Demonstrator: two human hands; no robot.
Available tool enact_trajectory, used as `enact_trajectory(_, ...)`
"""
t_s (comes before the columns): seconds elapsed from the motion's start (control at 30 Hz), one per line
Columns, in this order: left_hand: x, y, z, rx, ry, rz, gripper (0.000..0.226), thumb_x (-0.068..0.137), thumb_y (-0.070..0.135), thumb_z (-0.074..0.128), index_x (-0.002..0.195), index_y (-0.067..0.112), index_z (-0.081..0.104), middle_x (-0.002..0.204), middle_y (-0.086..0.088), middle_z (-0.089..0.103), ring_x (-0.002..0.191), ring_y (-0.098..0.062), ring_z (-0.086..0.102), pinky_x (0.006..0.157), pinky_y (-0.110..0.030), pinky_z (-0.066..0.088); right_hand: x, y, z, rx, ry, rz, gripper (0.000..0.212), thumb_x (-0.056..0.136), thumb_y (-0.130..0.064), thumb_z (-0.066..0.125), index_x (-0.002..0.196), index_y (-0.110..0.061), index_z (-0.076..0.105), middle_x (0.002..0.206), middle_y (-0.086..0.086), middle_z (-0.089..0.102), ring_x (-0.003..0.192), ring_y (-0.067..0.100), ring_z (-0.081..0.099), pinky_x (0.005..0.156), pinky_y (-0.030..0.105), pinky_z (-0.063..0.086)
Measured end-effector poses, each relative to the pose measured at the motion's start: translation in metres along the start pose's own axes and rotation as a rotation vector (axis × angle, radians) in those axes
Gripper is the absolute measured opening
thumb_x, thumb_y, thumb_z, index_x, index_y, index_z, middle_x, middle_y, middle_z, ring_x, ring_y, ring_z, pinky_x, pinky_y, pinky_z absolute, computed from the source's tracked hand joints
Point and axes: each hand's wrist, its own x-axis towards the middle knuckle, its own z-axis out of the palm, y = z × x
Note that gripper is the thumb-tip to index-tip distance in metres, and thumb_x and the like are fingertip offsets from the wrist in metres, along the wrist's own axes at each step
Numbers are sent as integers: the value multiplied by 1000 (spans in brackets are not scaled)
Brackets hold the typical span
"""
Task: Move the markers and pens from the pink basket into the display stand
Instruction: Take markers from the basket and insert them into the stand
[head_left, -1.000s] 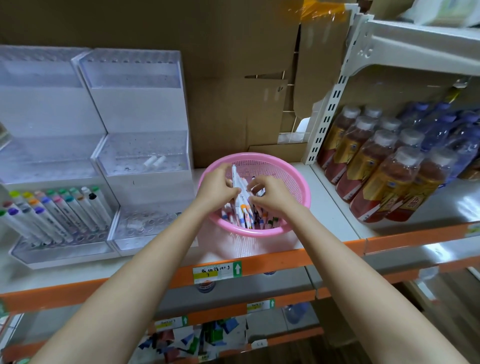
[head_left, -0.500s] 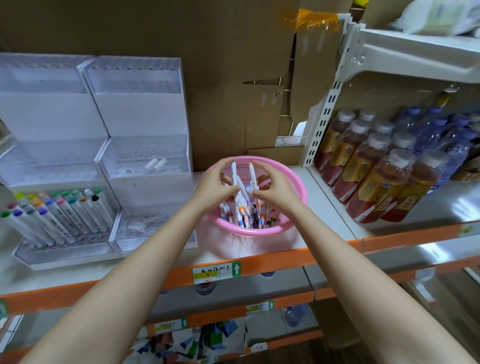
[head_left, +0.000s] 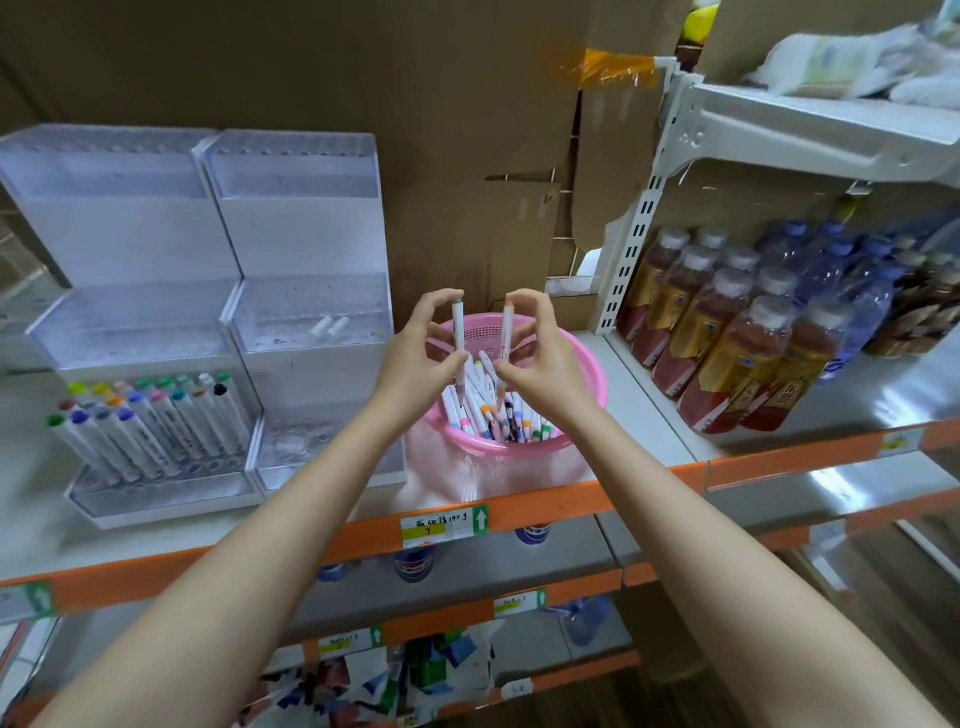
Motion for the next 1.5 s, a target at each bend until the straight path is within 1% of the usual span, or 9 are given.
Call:
enact_trajectory(0.17, -14, 5, -30, -13, 34, 35, 58, 82, 8, 68, 128, 35, 46, 80, 7, 61, 79, -13, 64, 75, -37, 57, -5, -34, 26, 18, 84, -73, 63, 75, 2, 66, 126, -25, 42, 81, 3, 57, 74, 17, 62, 70, 38, 55)
enact_trajectory(0.33, -28, -1, -75, 27, 58, 59, 58, 84, 10, 68, 128, 40, 45, 84, 3, 63, 78, -13, 66, 72, -39, 58, -10, -67, 60, 15, 84, -121, 61, 75, -3, 70, 126, -22, 44, 80, -1, 57, 76, 16, 63, 72, 38, 55)
enact_trajectory(0.5, -44, -11, -124, 65, 66, 74, 56, 86, 9, 67, 131, 33, 45, 82, 10, 63, 76, -7, 66, 67, -26, 55, -18, -97, 103, 40, 41, -153, 61, 76, -3, 70, 128, -20, 43, 76, -2, 55, 69, 19, 64, 65, 41, 56)
enact_trajectory(0.67, -61, -24, -172, 115, 101, 94, 55, 86, 8, 68, 132, 29, 46, 78, 12, 60, 74, -7, 65, 65, -12, 50, -24, -124, 146, 32, 0, -182, 60, 78, 2, 68, 128, -19, 43, 80, -3, 53, 72, 19, 67, 59, 19, 50)
enact_trajectory(0.73, -67, -28, -191, 142, 118, 102, 55, 86, 9, 68, 132, 27, 46, 79, 9, 60, 74, -7, 65, 65, -10, 49, -27, -135, 162, 45, -8, -185, 60, 78, 4, 68, 128, -19, 43, 79, -3, 52, 71, 21, 66, 59, 21, 51)
enact_trajectory(0.8, -72, -34, -209, 150, 130, 96, 54, 86, 10, 68, 132, 30, 46, 82, 3, 62, 75, -9, 66, 68, -15, 53, -28, -143, 180, 51, -7, -183, 61, 78, 4, 69, 128, -20, 44, 78, -6, 50, 70, 22, 66, 61, 30, 54)
enact_trajectory(0.93, -80, -45, -236, 134, 146, 85, 53, 86, 11, 67, 129, 34, 46, 84, 0, 63, 74, -12, 67, 70, -32, 57, -31, -155, 209, 58, -13, -179, 62, 77, 3, 70, 128, -22, 44, 78, -5, 51, 69, 20, 63, 62, 30, 52)
enact_trajectory(1.37, -84, -71, -258, 111, 108, 56, 54, 84, 5, 68, 128, 27, 47, 84, -4, 67, 76, -13, 68, 76, -33, 57, -32, -160, 248, 4, -16, -170, 51, 81, -3, 71, 124, -20, 48, 74, -7, 49, 64, 15, 58, 60, 28, 51)
enact_trajectory(1.5, -83, -79, -257, 148, 69, 78, 51, 84, 6, 69, 127, 23, 48, 81, -5, 67, 76, -14, 67, 74, -28, 55, -31, -159, 252, 11, 12, -167, 52, 81, -1, 71, 123, -20, 48, 74, -10, 47, 60, 2, 53, 54, 14, 45)
